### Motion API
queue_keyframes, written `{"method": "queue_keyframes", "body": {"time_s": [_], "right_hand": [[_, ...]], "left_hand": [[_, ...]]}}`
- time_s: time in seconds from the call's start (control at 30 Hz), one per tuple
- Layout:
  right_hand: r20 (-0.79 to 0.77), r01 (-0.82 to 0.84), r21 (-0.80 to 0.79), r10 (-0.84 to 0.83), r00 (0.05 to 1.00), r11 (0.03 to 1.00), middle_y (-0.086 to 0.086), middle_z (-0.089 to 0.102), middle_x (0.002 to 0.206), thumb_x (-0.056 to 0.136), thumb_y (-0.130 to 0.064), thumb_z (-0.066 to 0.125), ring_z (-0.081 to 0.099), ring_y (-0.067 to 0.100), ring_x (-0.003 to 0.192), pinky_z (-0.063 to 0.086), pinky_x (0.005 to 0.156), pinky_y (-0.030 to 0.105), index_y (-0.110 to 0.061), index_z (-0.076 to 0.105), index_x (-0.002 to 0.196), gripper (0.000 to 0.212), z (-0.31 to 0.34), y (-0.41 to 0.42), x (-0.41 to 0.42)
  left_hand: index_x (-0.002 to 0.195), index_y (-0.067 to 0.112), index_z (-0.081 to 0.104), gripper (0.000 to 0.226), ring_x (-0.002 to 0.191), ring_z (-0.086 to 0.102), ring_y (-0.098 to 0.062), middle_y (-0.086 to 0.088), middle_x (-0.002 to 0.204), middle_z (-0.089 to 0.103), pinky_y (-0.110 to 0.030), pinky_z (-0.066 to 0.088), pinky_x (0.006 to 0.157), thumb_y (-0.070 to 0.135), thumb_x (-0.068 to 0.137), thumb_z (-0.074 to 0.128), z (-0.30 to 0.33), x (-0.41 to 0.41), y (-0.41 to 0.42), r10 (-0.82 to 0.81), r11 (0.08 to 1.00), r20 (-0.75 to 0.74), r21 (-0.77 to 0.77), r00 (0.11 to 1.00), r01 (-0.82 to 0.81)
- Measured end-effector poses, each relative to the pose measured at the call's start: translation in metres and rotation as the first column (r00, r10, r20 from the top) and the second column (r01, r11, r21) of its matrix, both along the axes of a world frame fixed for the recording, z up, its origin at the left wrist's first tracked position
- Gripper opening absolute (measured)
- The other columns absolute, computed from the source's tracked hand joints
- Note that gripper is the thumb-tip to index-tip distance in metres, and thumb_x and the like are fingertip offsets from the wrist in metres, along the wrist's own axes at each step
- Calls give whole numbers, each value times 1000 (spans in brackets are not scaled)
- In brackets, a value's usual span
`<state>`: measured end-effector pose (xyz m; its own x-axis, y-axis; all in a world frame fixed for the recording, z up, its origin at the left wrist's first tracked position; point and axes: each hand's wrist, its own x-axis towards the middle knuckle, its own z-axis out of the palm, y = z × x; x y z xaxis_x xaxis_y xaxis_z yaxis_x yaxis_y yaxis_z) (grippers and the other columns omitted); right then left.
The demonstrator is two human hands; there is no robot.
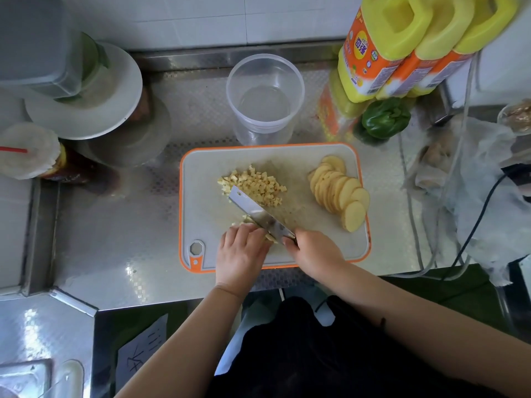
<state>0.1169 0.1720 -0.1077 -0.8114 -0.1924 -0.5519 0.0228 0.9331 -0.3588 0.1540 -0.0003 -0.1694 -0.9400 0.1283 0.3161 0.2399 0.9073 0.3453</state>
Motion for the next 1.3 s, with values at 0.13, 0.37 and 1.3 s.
{"method": "queue_keyframes", "body": {"time_s": [0.13, 0.37, 1.3], "right_hand": [[-55, 53, 21, -52, 997, 998, 1, 50, 71, 99, -45, 40, 57, 25, 72, 34, 56, 30, -12, 51, 88, 36, 5, 4, -6], [-100, 62, 23, -59, 993, 998, -2, 43, 60, 99, -44, 39, 46, 22, 59, 27, 47, 32, -13, 44, 81, 37, 10, 10, -12], [-64, 81, -41, -83, 994, 996, 3, 51, 69, 98, -42, 43, 55, 26, 69, 32, 55, 32, -12, 49, 86, 33, 11, 12, -3]], "left_hand": [[95, 19, 67, 20, 92, 51, -30, -7, 100, 62, -42, 45, 83, 32, 82, 74, 0, -2, 12, -33, 992, 58, -122, 998, 39], [82, 17, 68, 28, 90, 47, -30, -6, 96, 63, -41, 38, 90, 14, 63, 89, 3, -4, 14, -97, 968, 130, -218, 987, 124], [83, 17, 69, 9, 84, 50, -24, 2, 84, 66, -36, 35, 78, 26, 83, 72, 8, -16, 2, 47, 996, 2, -79, 999, -47]]}}
